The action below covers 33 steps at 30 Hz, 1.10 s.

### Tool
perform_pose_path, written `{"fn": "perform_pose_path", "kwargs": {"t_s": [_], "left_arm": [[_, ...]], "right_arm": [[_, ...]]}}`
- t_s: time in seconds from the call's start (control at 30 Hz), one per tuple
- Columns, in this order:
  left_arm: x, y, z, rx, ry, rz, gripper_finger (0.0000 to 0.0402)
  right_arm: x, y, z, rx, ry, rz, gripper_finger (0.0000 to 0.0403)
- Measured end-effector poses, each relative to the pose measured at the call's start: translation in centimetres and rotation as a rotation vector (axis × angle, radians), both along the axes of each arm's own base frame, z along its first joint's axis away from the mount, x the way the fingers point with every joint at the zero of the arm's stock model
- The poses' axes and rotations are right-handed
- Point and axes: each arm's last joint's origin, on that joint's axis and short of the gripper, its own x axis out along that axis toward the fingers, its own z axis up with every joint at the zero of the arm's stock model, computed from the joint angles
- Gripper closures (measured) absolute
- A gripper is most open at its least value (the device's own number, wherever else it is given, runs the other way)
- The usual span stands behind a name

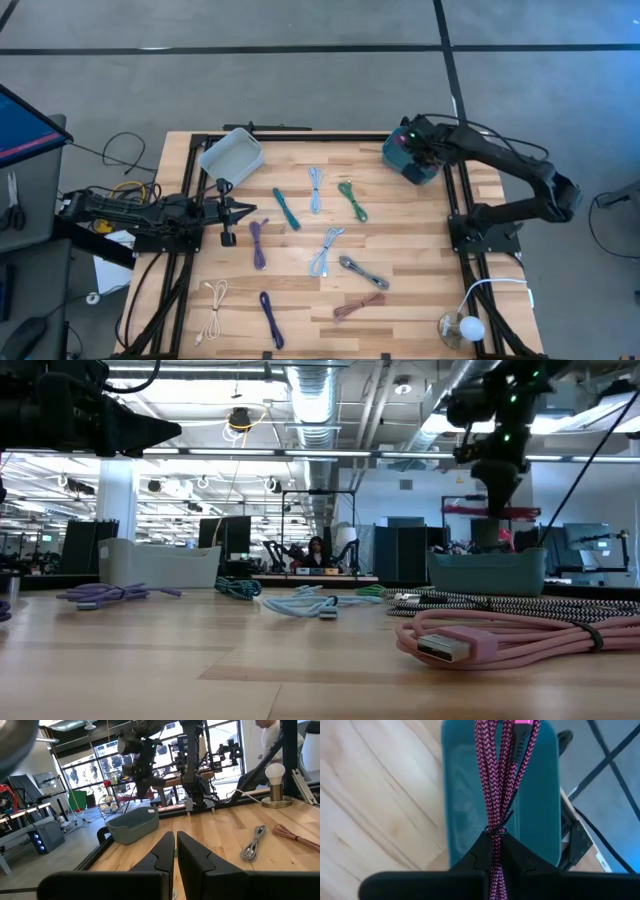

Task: Pick & Place USB Port
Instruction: Put the black pink charger cable into the green bin

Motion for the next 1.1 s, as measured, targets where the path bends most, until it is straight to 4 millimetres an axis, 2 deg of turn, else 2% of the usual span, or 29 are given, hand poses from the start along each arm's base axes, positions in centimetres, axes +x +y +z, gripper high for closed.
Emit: {"fn": "perform_pose_path", "kwargs": {"t_s": [0.3,0.57,0.83,1.0,1.1], "left_arm": [[0.0,0.0,-0.1,0.001,0.006,0.0,0.0381],[0.0,0.0,-0.1,0.001,0.006,-0.001,0.0381],[0.0,0.0,-0.1,0.001,0.006,0.0,0.0381],[0.0,0.0,-0.1,0.001,0.006,0.0,0.0381],[0.0,0.0,-0.1,0.001,0.006,-0.001,0.0381]], "right_arm": [[1.4,-3.4,-3.8,0.091,0.096,0.002,0.0394],[1.8,-4.7,-6.5,0.175,0.162,-0.011,0.0394],[1.9,-5.4,-7.7,0.204,0.194,-0.01,0.0394],[1.8,-5.5,-7.8,0.207,0.196,-0.016,0.0393],[1.8,-5.5,-7.8,0.207,0.195,-0.017,0.0376]]}}
